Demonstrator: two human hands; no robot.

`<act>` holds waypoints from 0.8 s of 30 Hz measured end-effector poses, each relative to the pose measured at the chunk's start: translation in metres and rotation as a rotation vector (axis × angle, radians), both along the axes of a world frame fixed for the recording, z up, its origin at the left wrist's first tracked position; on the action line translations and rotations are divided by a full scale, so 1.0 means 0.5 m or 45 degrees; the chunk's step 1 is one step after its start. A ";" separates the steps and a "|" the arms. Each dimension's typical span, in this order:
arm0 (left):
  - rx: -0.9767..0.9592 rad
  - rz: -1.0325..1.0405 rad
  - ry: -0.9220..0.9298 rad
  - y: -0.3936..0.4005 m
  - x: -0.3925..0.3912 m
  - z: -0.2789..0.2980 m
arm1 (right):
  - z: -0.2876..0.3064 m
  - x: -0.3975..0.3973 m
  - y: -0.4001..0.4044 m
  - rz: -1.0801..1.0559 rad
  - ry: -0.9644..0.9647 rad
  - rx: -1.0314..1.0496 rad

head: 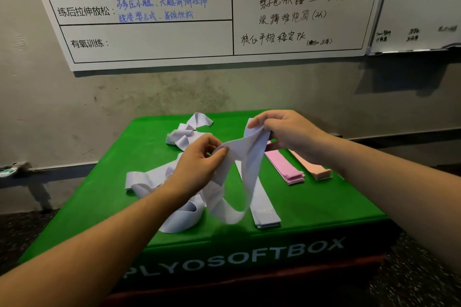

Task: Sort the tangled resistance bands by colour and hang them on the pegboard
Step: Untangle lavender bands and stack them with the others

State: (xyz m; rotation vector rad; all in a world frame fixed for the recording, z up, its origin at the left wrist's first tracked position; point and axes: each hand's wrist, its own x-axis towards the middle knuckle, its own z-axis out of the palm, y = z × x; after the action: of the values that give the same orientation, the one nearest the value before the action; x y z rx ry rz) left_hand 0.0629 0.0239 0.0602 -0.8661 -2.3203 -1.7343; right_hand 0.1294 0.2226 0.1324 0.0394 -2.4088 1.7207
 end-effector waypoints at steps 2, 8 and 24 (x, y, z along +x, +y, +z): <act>-0.006 0.013 0.027 0.002 0.003 -0.006 | 0.002 0.010 -0.001 0.041 -0.055 -0.098; -0.119 -0.094 -0.030 0.009 0.020 -0.028 | 0.006 0.032 -0.006 0.043 0.121 -0.109; 0.205 -0.298 -0.291 0.070 0.063 0.034 | 0.009 0.027 0.005 0.188 0.157 -0.298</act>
State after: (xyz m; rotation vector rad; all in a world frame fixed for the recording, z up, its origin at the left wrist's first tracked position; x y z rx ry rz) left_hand 0.0946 0.0588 0.0774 -0.9908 -2.2442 -2.1885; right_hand 0.1431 0.2250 0.1368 0.2895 -2.1512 1.9903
